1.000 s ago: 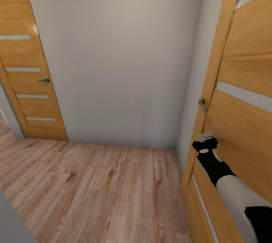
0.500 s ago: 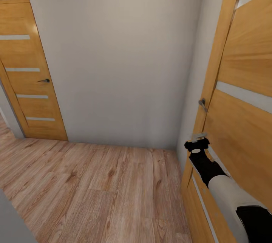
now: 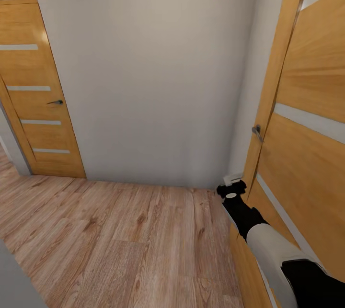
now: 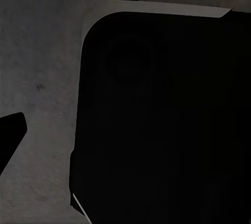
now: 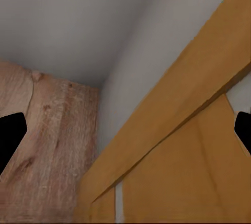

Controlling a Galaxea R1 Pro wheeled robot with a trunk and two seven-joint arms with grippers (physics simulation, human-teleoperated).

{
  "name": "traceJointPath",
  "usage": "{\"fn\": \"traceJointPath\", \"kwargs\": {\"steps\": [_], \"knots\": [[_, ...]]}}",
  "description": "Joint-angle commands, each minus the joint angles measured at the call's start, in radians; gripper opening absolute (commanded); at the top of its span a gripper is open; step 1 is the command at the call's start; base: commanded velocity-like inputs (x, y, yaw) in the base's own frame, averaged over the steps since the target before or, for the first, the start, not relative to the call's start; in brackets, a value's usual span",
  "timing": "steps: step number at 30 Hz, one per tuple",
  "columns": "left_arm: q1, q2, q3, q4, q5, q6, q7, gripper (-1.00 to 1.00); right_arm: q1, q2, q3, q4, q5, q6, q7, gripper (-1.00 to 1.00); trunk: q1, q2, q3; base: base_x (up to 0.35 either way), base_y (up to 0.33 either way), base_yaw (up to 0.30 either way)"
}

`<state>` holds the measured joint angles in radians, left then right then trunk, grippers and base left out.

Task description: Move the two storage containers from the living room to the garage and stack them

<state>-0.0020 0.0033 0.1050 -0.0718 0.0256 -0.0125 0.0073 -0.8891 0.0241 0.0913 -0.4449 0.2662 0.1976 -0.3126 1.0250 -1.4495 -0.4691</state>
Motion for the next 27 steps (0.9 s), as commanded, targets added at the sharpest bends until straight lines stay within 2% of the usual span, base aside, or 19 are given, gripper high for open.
{"fn": "traceJointPath", "kwargs": {"steps": [1, 4, 7, 10, 12, 14, 16, 17, 18, 19, 21, 22, 23, 24, 26, 27], "knots": [[0.0, 0.0, 0.005, 0.0, 0.003, -0.001, 0.0, 1.0, -0.001, 0.01, 0.004, 0.023, 0.009, 0.008, 0.005, 1.0, 0.0, -0.001, -0.001, 0.0, 0.0, 0.0], [0.0, 0.0, 0.005, 0.0, 0.003, -0.001, 0.0, 1.0, -0.001, 0.037, 0.003, 0.102, 0.009, 0.0, 0.029, 1.0, 0.0, -0.001, -0.001, 0.0, 0.0, 0.0], [0.0, 0.001, 0.005, 0.0, 0.003, -0.001, 0.0, 1.0, -0.001, 0.055, 0.0, 0.279, -0.01, -0.047, 0.064, 1.0, 0.0, -0.001, -0.001, 0.0, 0.0, 0.0], [0.0, 0.001, 0.005, 0.0, 0.003, -0.001, 0.0, 1.0, 0.001, 0.055, 0.0, 0.426, -0.071, -0.093, 0.109, 1.0, 0.0, -0.001, -0.001, 0.0, 0.0, 0.0], [0.0, 0.0, 0.005, 0.0, 0.003, -0.001, 0.0, 1.0, 0.003, 0.053, 0.0, 0.457, -0.098, -0.093, 0.158, 1.0, 0.0, -0.001, -0.001, 0.0, 0.0, 0.0], [0.0, 0.0, 0.005, 0.0, 0.003, -0.001, 0.0, 1.0, 0.026, 0.045, 0.001, 0.468, -0.107, -0.08, 0.203, 1.0, 0.0, -0.001, -0.001, 0.0, 0.0, 0.0], [0.0, 0.001, 0.005, 0.0, 0.003, -0.001, 0.0, 1.0, 0.077, 0.029, 0.001, 0.474, -0.112, -0.061, 0.253, 1.0, 0.0, -0.001, -0.001, 0.0, 0.0, 0.0], [0.0, 0.0, 0.005, 0.0, 0.003, -0.001, 0.0, 1.0, 0.13, 0.013, 0.001, 0.476, -0.114, -0.054, 0.289, 1.0, 0.0, -0.001, -0.001, 0.0, 0.0, 0.0], [0.0, 0.0, 0.005, 0.0, 0.003, -0.001, 0.0, 1.0, 0.158, 0.006, 0.001, 0.477, -0.115, -0.052, 0.306, 1.0, 0.0, -0.001, -0.001, 0.0, 0.0, 0.0], [0.0, 0.001, 0.005, 0.0, 0.003, -0.001, 0.0, 1.0, 0.218, -0.008, 0.001, 0.478, -0.117, -0.052, 0.334, 1.0, 0.0, -0.001, -0.001, 0.0, 0.0, 0.0], [0.0, 0.0, 0.005, 0.0, 0.003, -0.001, 0.0, 1.0, 0.285, -0.021, 0.001, 0.478, -0.117, -0.056, 0.357, 1.0, 0.0, -0.001, -0.001, 0.0, 0.0, 0.0], [0.0, 0.0, 0.005, 0.0, 0.003, -0.001, 0.0, 1.0, 0.377, -0.038, 0.001, 0.478, -0.117, -0.076, 0.378, 1.0, 0.0, -0.001, -0.001, 0.0, 0.0, 0.0], [0.0, 0.0, 0.005, 0.0, 0.003, -0.001, 0.0, 1.0, 0.434, -0.047, 0.001, 0.478, -0.119, -0.101, 0.386, 1.0, 0.0, -0.001, -0.001, 0.0, 0.0, 0.0], [0.0, 0.0, 0.005, -0.001, 0.003, -0.001, 0.0, 1.0, 0.46, -0.05, 0.001, 0.478, -0.121, -0.118, 0.389, 1.0, 0.0, -0.001, -0.001, 0.0, 0.0, 0.0], [0.0, -0.001, 0.005, -0.002, 0.002, -0.001, 0.0, 1.0, 0.553, -0.059, 0.001, 0.479, -0.139, -0.202, 0.395, 1.0, 0.0, -0.001, -0.001, 0.0, 0.0, 0.0], [0.0, -0.001, 0.005, -0.003, 0.002, -0.001, 0.0, 1.0, 0.572, -0.06, 0.001, 0.479, -0.145, -0.223, 0.395, 1.0, 0.0, -0.001, -0.001, 0.0, 0.0, 0.0]]}}
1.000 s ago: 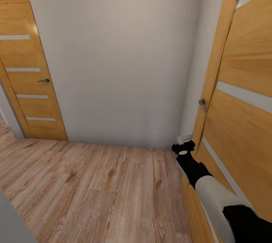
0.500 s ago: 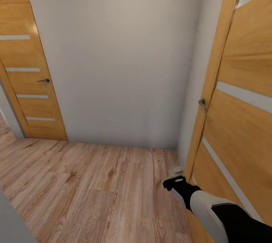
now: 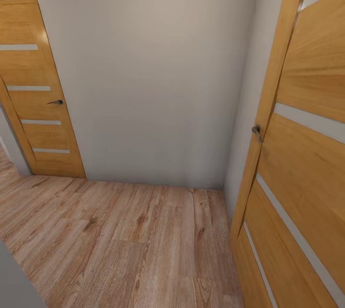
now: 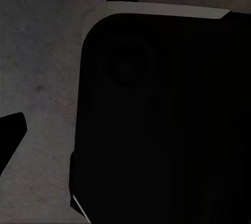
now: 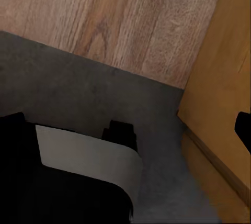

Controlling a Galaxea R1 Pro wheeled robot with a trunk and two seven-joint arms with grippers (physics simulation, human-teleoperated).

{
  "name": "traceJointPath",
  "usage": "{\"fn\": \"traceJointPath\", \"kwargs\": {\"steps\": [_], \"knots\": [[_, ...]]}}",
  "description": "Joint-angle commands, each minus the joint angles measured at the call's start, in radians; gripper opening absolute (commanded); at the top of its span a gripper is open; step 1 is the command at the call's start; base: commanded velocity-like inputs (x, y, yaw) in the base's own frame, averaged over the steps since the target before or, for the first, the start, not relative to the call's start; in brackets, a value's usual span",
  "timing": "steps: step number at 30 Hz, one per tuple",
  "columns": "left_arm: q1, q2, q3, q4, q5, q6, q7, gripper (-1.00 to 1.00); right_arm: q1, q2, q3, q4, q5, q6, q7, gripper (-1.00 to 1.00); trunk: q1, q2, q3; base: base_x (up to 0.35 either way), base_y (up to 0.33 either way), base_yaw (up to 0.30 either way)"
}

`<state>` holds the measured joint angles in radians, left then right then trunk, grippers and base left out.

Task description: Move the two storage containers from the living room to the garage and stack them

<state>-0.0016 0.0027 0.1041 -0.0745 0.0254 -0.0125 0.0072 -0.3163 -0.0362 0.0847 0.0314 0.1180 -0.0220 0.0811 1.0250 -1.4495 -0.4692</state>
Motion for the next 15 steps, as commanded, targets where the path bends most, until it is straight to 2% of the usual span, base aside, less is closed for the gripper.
{"fn": "traceJointPath", "kwargs": {"steps": [1, 4, 10, 13, 15], "knots": [[0.0, 0.0, 0.005, -0.001, 0.002, -0.001, 0.0, 1.0, 0.032, -0.002, 0.007, 0.002, -0.006, -0.039, 0.003, 1.0, 0.0, -0.001, -0.001, 0.0, 0.0, 0.0], [0.0, 0.0, 0.005, -0.003, 0.003, -0.001, 0.0, 1.0, 0.083, -0.005, 0.007, 0.002, -0.018, -0.09, -0.004, 1.0, 0.0, -0.001, -0.001, 0.0, 0.0, 0.0], [0.0, 0.002, 0.008, -0.002, 0.004, -0.001, 0.0, 1.0, 0.106, -0.011, 0.006, 0.002, -0.042, -0.112, -0.029, 1.0, 0.0, -0.001, -0.001, 0.0, 0.0, 0.0], [0.0, 0.001, 0.008, -0.002, 0.004, -0.001, 0.0, 1.0, 0.113, -0.016, 0.006, 0.003, -0.117, -0.112, -0.062, 1.0, 0.0, -0.001, -0.001, 0.0, 0.0, 0.0], [0.0, 0.0, 0.008, -0.002, 0.004, -0.001, 0.0, 1.0, 0.123, -0.02, 0.006, 0.003, -0.134, -0.11, -0.073, 1.0, 0.0, -0.001, -0.001, 0.0, 0.0, 0.0]]}}
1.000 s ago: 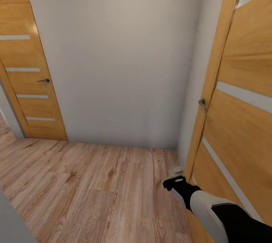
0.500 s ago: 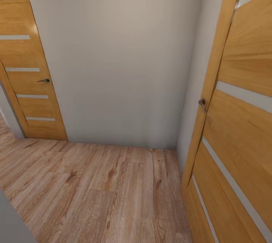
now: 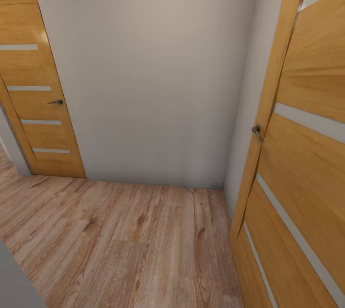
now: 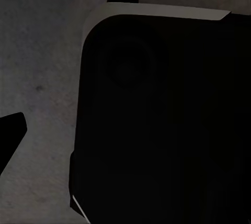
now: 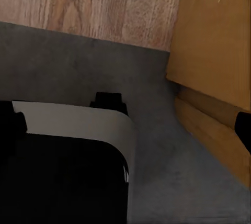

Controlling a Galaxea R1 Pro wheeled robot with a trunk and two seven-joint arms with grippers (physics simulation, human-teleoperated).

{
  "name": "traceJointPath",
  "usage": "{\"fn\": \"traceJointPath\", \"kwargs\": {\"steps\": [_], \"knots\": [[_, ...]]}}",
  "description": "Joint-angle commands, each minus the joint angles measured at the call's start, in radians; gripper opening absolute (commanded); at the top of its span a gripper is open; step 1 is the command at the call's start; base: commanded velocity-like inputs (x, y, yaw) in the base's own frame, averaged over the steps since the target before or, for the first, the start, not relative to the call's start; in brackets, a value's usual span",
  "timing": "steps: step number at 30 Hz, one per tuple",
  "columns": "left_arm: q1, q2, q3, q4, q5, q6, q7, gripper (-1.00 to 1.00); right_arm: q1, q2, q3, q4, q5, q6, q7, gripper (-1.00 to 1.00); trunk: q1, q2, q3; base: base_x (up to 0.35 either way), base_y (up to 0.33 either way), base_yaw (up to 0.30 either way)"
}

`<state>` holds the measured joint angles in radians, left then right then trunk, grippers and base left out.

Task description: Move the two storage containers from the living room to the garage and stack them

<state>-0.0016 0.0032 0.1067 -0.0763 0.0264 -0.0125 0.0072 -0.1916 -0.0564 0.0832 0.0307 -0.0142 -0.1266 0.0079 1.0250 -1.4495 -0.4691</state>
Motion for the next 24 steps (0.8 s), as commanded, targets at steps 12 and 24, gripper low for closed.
{"fn": "traceJointPath", "kwargs": {"steps": [12, 24], "knots": [[0.0, -0.003, 0.004, 0.003, -0.001, -0.002, 0.0, 1.0, 0.043, -0.016, 0.017, 0.002, -0.008, -0.029, -0.009, 1.0, 0.0, -0.001, -0.001, 0.0, 0.0, 0.0], [0.0, -0.004, 0.001, 0.006, 0.0, -0.001, 0.0, 1.0, 0.044, -0.009, 0.016, 0.002, -0.003, -0.037, 0.0, 1.0, 0.0, -0.001, -0.001, 0.0, 0.0, 0.0]]}}
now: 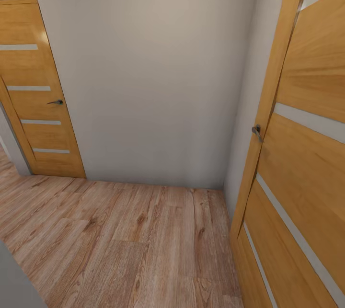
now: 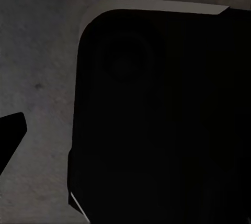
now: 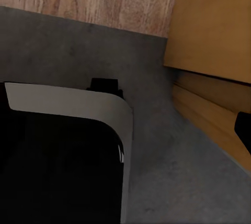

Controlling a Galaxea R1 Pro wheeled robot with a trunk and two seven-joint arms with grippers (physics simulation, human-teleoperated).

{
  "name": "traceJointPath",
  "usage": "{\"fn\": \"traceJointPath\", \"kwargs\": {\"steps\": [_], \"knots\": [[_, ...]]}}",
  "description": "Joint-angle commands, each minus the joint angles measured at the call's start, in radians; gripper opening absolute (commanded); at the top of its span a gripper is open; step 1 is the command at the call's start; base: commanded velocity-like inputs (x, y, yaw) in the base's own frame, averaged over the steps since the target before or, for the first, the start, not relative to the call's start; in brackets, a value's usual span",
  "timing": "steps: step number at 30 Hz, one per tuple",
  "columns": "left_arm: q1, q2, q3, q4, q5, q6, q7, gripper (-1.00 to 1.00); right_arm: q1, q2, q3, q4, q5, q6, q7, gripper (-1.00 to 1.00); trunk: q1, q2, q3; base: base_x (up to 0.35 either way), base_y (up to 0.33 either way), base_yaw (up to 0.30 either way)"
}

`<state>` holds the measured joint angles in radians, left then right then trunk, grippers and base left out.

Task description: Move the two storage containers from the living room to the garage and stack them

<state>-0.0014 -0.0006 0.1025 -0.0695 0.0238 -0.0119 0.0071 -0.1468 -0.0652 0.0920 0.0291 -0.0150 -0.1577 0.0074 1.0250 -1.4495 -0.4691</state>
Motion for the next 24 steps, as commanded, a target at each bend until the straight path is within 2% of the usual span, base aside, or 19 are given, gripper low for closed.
{"fn": "traceJointPath", "kwargs": {"steps": [1, 3, 14, 24], "knots": [[0.0, 0.001, 0.005, 0.0, 0.002, -0.001, 0.001, 1.0, -0.001, 0.0, 0.007, 0.003, -0.002, -0.005, 0.001, 1.0, 0.0, -0.001, -0.001, 0.0, 0.0, 0.0], [-0.001, 0.003, 0.008, -0.002, 0.003, -0.002, 0.001, 1.0, -0.001, -0.005, 0.009, 0.003, -0.005, -0.003, 0.003, 1.0, 0.0, -0.001, -0.001, 0.0, 0.0, 0.0], [-0.002, 0.005, 0.009, -0.004, 0.004, -0.002, 0.001, 1.0, 0.0, 0.005, 0.009, 0.003, 0.006, -0.005, 0.0, 1.0, 0.0, -0.001, -0.001, 0.0, -0.003, 0.0], [-0.002, 0.007, 0.009, -0.004, 0.004, -0.002, 0.001, 1.0, 0.0, 0.005, 0.009, 0.003, 0.007, -0.005, 0.001, 1.0, 0.0, -0.001, -0.001, 0.0, -0.115, 0.0]]}}
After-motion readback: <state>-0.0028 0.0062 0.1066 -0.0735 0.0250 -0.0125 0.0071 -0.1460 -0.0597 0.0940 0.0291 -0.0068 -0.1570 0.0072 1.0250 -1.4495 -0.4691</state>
